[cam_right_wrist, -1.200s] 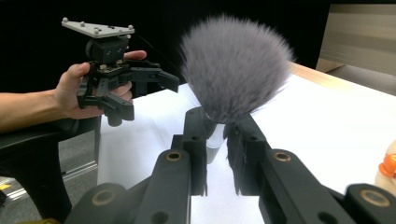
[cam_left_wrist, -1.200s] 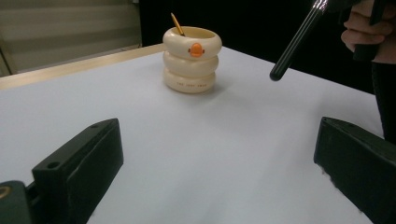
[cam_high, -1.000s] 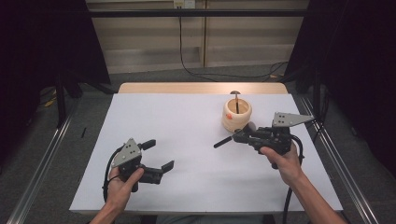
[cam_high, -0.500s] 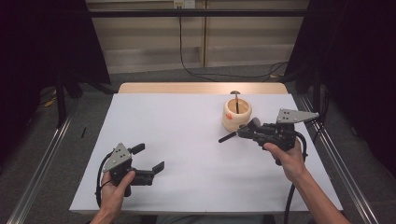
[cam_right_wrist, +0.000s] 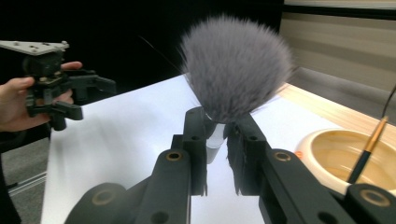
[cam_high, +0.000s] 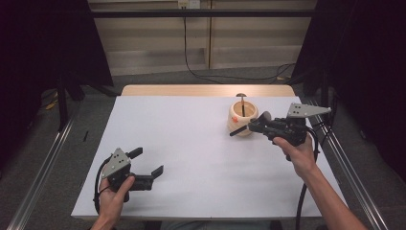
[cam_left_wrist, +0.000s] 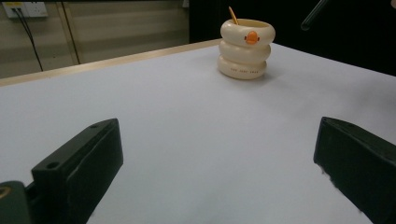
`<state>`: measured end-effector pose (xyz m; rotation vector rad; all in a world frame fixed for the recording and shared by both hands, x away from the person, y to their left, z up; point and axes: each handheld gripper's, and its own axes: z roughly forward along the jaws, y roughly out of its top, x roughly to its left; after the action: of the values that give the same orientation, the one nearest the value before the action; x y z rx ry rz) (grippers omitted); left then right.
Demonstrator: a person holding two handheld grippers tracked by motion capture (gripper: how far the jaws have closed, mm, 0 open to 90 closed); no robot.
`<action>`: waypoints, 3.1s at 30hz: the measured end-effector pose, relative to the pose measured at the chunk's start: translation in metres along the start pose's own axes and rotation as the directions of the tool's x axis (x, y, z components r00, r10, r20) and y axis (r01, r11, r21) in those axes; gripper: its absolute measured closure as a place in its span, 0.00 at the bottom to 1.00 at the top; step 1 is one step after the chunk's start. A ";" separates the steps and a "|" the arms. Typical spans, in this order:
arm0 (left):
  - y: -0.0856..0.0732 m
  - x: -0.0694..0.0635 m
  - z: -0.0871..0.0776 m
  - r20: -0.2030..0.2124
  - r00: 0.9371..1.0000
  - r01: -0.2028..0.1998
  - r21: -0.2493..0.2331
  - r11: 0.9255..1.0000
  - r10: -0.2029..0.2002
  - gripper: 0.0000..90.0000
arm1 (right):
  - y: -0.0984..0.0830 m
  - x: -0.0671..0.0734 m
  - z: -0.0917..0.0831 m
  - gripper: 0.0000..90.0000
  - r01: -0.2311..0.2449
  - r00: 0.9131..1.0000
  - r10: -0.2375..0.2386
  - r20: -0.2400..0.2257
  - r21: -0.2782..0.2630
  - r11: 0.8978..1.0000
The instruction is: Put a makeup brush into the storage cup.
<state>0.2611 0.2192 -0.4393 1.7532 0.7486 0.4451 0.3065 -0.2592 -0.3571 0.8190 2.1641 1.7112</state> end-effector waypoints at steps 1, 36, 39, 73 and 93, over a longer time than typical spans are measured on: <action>0.000 0.001 0.000 0.002 1.000 0.001 0.005 1.000 -0.001 0.02 | 0.001 -0.002 0.000 0.86 0.003 1.000 -0.003 0.008 0.002 1.000; 0.001 0.010 -0.010 -0.008 0.999 0.032 -0.013 0.999 -0.032 0.02 | 0.041 -0.050 0.002 0.86 -0.022 0.984 0.018 0.178 0.019 1.000; 0.001 0.010 -0.010 -0.006 1.000 0.028 -0.010 1.000 -0.028 0.02 | 0.044 -0.054 0.002 0.86 -0.025 0.982 0.019 0.190 0.028 0.999; 0.000 0.010 -0.008 0.010 1.000 -0.009 0.008 1.000 0.009 0.02 | 0.032 -0.086 0.035 0.86 -0.097 0.960 0.038 0.278 0.203 0.974; 0.000 0.012 -0.009 -0.005 1.000 -0.010 0.003 1.000 0.010 0.02 | 0.020 -0.088 0.050 0.86 -0.111 0.961 0.037 0.275 0.258 0.960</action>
<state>0.2638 0.2338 -0.4377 1.7602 0.7445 0.4557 0.4090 -0.2669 -0.3638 1.1437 2.2267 1.2594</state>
